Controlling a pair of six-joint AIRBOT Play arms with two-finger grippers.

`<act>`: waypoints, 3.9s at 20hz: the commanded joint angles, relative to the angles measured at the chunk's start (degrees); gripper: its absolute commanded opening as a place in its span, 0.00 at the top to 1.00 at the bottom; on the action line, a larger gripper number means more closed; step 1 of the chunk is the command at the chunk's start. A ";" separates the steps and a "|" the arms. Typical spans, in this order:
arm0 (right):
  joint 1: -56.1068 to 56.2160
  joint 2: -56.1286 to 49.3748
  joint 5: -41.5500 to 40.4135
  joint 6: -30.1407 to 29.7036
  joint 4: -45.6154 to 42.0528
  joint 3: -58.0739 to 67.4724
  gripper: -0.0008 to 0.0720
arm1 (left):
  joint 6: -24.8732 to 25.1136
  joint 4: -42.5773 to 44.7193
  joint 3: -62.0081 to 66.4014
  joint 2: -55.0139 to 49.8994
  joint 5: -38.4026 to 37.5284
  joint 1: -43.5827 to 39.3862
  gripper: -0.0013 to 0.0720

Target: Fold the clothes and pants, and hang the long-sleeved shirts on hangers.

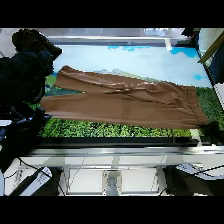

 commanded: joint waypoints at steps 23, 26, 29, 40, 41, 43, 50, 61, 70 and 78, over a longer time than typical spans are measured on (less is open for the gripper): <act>-1.53 2.51 7.78 19.32 -17.25 26.43 0.39 | -16.00 17.79 6.69 23.65 -0.15 -4.48 0.07; 5.07 2.45 5.46 13.49 1.60 27.65 0.39 | -6.58 6.60 13.84 14.82 7.30 -4.66 0.10; 19.10 2.43 3.48 11.21 1.03 27.63 0.39 | -0.46 -1.01 21.07 -1.51 9.51 -9.44 0.10; 40.15 2.40 -3.93 11.06 -2.84 27.65 0.39 | -3.63 -2.58 45.51 -43.12 10.47 -22.14 0.10; 40.15 2.40 -3.54 11.06 -3.37 27.65 0.39 | -3.69 -1.18 45.51 -43.50 10.47 -22.14 0.10; 40.15 2.40 -3.52 11.06 -3.69 27.65 0.39 | -3.74 1.27 45.51 -43.87 11.26 -21.92 0.10; 40.17 2.40 -3.52 11.21 -3.76 27.65 0.39 | -4.83 1.03 46.45 -45.62 20.26 -22.40 0.15; 40.17 2.40 -2.01 11.26 -3.78 27.65 0.39 | -3.02 1.03 51.34 -50.56 20.50 -24.65 0.93; 40.15 2.40 -0.46 11.26 -5.44 27.65 0.39 | -3.08 2.40 51.34 -45.64 10.40 -22.18 0.19; 40.17 2.40 -0.55 11.26 -5.66 27.65 0.39 | -8.90 4.31 51.32 -49.27 7.61 -21.03 0.18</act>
